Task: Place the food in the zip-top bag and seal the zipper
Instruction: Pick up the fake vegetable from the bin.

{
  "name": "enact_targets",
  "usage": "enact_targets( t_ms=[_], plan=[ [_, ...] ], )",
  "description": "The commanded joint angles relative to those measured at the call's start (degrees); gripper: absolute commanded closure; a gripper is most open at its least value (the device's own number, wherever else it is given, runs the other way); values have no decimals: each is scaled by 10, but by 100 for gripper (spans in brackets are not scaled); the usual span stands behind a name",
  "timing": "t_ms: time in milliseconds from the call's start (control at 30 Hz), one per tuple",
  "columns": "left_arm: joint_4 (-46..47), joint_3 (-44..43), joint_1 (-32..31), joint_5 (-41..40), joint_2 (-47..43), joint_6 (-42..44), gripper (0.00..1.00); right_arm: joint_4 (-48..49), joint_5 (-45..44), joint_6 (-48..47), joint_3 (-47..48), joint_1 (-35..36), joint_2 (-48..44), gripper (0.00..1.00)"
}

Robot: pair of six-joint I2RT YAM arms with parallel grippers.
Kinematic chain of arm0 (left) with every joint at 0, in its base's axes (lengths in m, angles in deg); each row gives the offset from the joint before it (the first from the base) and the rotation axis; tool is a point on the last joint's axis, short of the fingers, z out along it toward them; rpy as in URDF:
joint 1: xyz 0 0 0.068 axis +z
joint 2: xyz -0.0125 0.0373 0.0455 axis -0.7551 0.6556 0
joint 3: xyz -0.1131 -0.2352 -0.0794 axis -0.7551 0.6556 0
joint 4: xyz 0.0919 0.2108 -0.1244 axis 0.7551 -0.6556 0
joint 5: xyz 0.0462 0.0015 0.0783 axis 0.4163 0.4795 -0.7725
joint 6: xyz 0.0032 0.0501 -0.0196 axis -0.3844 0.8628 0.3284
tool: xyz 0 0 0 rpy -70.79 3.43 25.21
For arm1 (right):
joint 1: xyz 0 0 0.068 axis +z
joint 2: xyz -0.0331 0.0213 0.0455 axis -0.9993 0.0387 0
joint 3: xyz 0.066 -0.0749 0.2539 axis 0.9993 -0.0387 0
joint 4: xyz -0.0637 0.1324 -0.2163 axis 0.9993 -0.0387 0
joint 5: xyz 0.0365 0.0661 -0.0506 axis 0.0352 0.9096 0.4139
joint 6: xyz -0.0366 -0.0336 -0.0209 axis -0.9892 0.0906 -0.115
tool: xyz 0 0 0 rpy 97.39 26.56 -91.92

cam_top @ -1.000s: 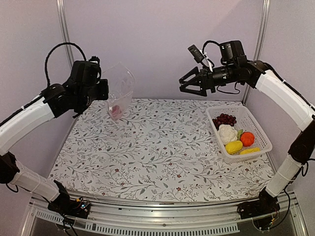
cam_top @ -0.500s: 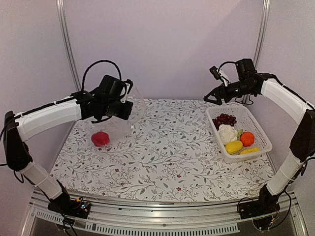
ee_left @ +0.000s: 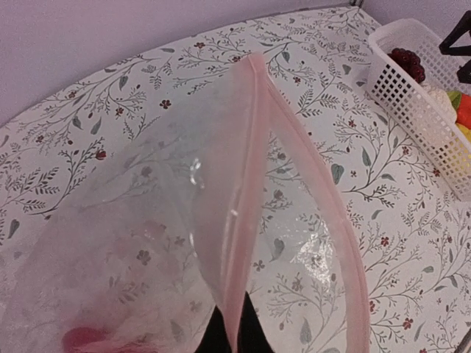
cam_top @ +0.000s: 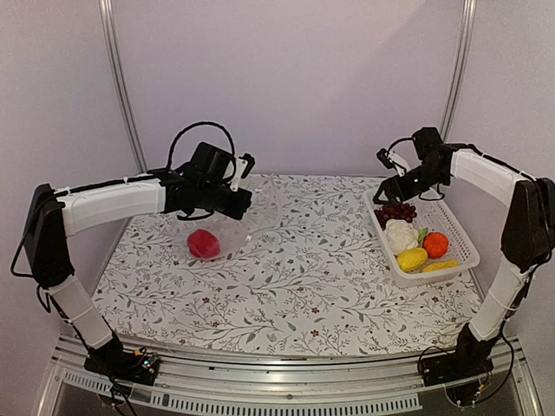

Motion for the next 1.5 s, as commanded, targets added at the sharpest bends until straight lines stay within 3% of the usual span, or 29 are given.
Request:
enact_targets(
  t_ms=[0,233,567,733,1267,1333,1467],
  plan=[
    [56,36,27,90,-24,-28,100,-17,-52,12,7,-26,29,22],
    [91,66,55,145,-43,-55,100,-36,-88,-15,-5,-59,52,29],
    [87,63,62,156,-42,-46,100,-41,-85,-43,-62,-72,56,8],
    [88,63,69,164,-41,-49,100,-39,-78,-43,-59,-103,65,8],
    [88,61,74,202,-36,-42,100,-49,37,-42,-60,-105,131,1],
    [87,59,74,207,-36,-39,100,-47,44,-38,-65,-105,137,5],
    [88,58,74,223,-38,-35,100,-46,30,-33,-76,-105,121,28]
  ],
)
